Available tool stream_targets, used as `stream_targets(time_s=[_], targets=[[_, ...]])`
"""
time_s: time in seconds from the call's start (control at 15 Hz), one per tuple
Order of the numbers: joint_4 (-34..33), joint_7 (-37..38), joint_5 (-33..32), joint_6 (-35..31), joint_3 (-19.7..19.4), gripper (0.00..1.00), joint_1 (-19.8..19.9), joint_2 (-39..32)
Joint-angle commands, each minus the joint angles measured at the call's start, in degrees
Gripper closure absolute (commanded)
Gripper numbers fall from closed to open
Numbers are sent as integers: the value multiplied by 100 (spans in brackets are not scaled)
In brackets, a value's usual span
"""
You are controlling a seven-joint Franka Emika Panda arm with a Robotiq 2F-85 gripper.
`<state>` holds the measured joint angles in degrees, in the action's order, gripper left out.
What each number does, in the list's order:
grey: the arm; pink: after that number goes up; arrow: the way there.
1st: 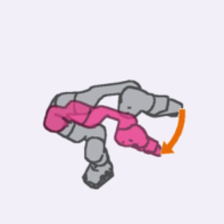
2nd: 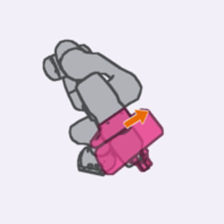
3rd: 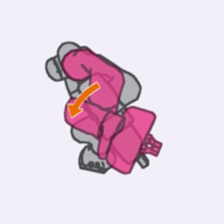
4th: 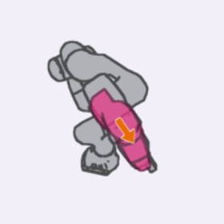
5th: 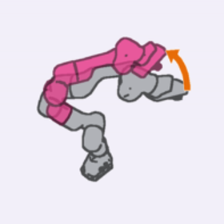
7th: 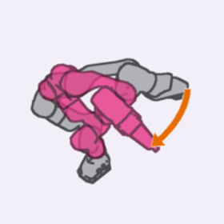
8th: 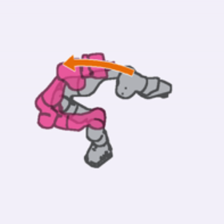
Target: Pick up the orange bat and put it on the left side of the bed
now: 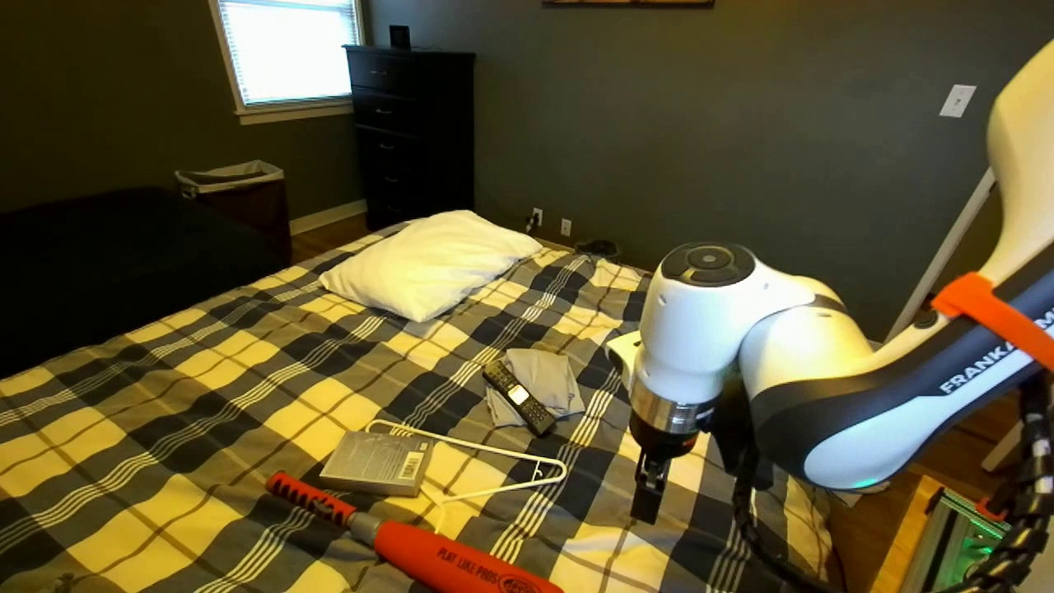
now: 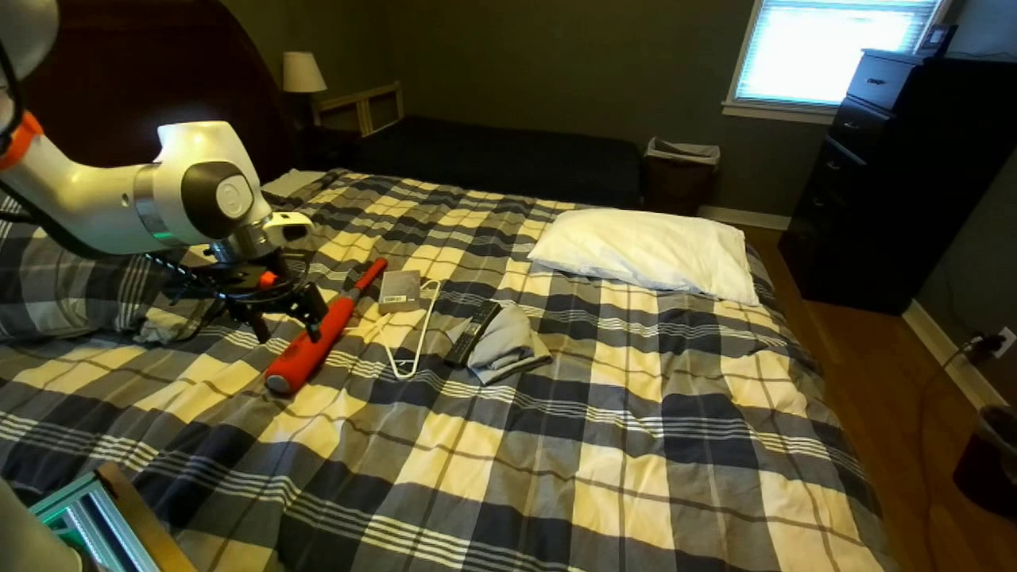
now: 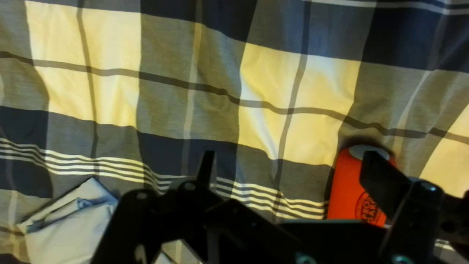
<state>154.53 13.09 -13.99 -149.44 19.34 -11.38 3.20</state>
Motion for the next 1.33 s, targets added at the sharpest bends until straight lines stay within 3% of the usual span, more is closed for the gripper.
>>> stream_targets(time_s=[0.0, 0.13, 0.27, 0.33, 0.53, 0.67, 0.8, 1.0, 1.07, 1.13, 1.2, 1.27], targets=[[-122, 44, -12, 12, -107, 0, -150, -210], [-281, 40, -12, 10, -135, 0, -164, -435], [-352, 944, -340, -787, -249, 0, -140, -655], [-436, 1101, -311, -1188, -129, 0, -11, -874], [-651, 2199, -1142, -2494, -430, 0, -95, -1431], [-998, 2811, -1892, -3036, -982, 0, -455, -1850], [-1538, 3137, -2361, -3199, -1732, 0, -1141, -2354], [-2227, 3545, -2363, -3041, -2410, 0, -2051, -3140], [-2426, 3629, -2246, -3007, -2496, 0, -2275, -3430], [-2524, 3552, -2047, -2972, -2225, 0, -2161, -3693], [-2087, 3368, -2154, -3055, -2255, 0, -1978, -3062], [-2239, 3430, -2124, -3050, -2236, 0, -2086, -3325]])
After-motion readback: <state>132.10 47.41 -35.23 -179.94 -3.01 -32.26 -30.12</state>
